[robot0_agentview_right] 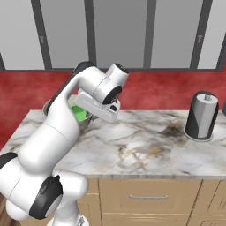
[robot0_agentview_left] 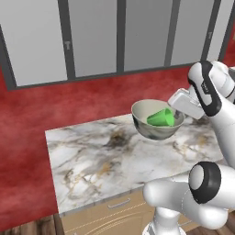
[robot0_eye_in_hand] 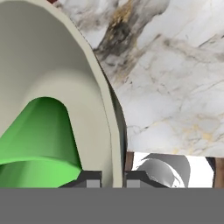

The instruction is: Place the cup inside the bowl on the dining table and move the bowl to any counter.

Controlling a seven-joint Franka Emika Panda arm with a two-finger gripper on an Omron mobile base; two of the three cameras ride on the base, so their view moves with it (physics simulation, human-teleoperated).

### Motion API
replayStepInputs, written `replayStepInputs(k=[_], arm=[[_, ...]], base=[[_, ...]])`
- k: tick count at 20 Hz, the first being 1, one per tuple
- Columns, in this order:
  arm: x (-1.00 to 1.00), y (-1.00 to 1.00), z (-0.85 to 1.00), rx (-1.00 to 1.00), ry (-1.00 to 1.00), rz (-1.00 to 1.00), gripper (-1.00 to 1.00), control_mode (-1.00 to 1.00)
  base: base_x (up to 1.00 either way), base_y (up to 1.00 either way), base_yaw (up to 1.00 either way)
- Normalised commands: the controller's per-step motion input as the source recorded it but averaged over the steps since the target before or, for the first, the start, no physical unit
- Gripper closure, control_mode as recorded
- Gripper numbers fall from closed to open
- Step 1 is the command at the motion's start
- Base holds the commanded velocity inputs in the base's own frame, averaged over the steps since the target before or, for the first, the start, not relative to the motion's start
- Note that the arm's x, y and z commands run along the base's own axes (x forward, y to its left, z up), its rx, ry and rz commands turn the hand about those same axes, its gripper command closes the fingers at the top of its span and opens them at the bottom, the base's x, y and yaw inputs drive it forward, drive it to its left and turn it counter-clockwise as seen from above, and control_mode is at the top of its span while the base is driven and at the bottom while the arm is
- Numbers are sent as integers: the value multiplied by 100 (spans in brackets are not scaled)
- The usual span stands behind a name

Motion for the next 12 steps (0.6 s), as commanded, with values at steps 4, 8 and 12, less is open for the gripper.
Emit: replayStepInputs(k=[4, 8, 12], arm=[[12, 10, -24, 0, -2, 0, 100, -100], [23, 16, -32, 1, -5, 0, 100, -100], [24, 9, -24, 1, -4, 0, 100, -100]], base=[[0, 0, 0], [0, 0, 0], [0, 0, 0]])
